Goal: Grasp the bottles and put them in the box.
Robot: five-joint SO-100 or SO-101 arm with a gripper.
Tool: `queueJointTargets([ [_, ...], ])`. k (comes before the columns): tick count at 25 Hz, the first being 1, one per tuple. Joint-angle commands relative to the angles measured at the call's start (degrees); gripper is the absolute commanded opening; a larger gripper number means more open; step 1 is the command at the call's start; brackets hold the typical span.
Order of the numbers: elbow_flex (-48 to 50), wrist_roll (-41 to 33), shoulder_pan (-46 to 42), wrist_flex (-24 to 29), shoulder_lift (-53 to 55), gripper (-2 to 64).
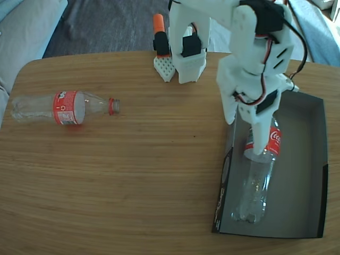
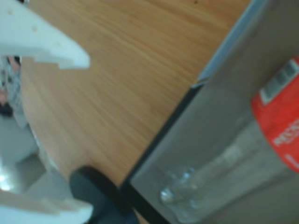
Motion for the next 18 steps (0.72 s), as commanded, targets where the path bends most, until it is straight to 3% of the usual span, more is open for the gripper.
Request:
queueJointTargets([
  [1,-2.5,4.7,4.1,2.5,1.7,35.1],
  [4,-0.9,9.1,10.4,2.5,1.7,35.1],
  [8,4.1,8.5,18.1,2.5,2.7,35.1],
  [18,25.4,-10.0,32.4,0.4,21.4,35.1],
])
